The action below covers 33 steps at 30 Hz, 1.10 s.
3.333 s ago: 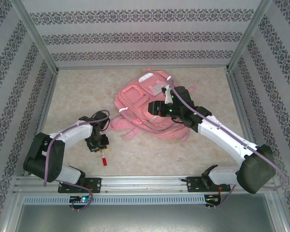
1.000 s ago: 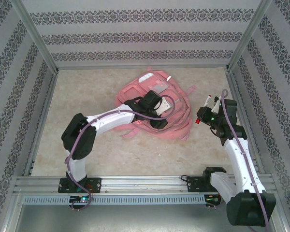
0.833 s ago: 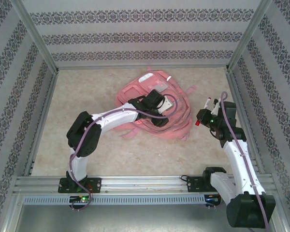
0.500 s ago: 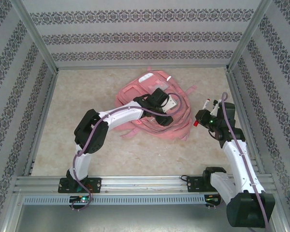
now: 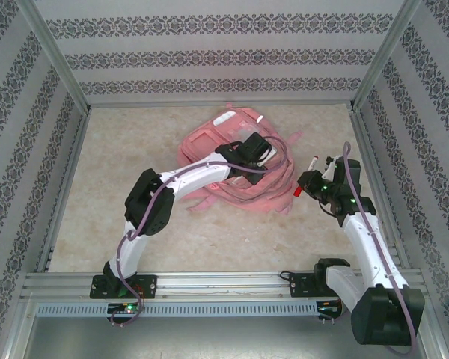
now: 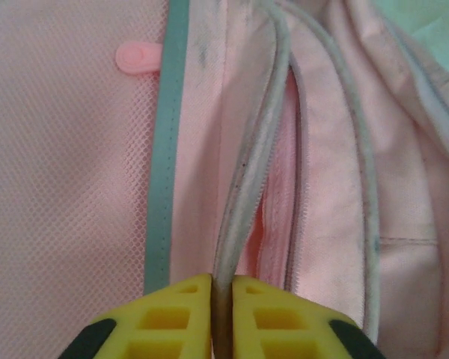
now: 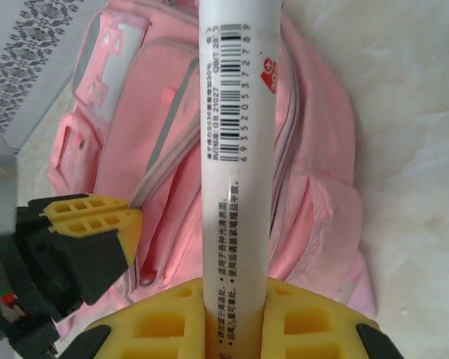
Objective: Pack the student bag
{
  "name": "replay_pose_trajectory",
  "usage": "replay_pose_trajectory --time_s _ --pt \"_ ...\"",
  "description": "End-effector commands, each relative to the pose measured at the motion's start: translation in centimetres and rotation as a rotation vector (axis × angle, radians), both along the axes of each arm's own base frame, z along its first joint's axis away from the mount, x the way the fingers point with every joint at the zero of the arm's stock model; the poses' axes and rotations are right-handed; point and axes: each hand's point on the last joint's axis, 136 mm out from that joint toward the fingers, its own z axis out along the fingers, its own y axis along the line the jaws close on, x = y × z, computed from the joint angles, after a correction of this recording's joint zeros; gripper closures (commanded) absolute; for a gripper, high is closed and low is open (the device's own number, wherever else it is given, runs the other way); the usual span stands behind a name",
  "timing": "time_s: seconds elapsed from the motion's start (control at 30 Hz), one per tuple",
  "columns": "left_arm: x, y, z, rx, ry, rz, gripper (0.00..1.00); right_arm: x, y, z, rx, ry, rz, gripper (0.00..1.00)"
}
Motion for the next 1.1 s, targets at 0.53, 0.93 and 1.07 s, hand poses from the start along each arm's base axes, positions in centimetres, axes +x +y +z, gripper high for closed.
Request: replay_pose_trajectory --time_s 0.53,0.93,1.07 --pt "1.6 0.1 10.6 -0.31 -0.01 0.035 1.0 7.5 8.0 -2.3 0.492 0.178 -0.041 0.89" --pt "1.6 -0.2 11.8 -0.365 0.006 0.022 1.0 13.4 13.1 -4.6 0.427 0.2 -0.072 0.57" --pt "2.2 0.6 11.6 -0.356 0.001 0.044 1.0 12.7 12.4 -5.8 0.373 0.229 -0.132 0.51"
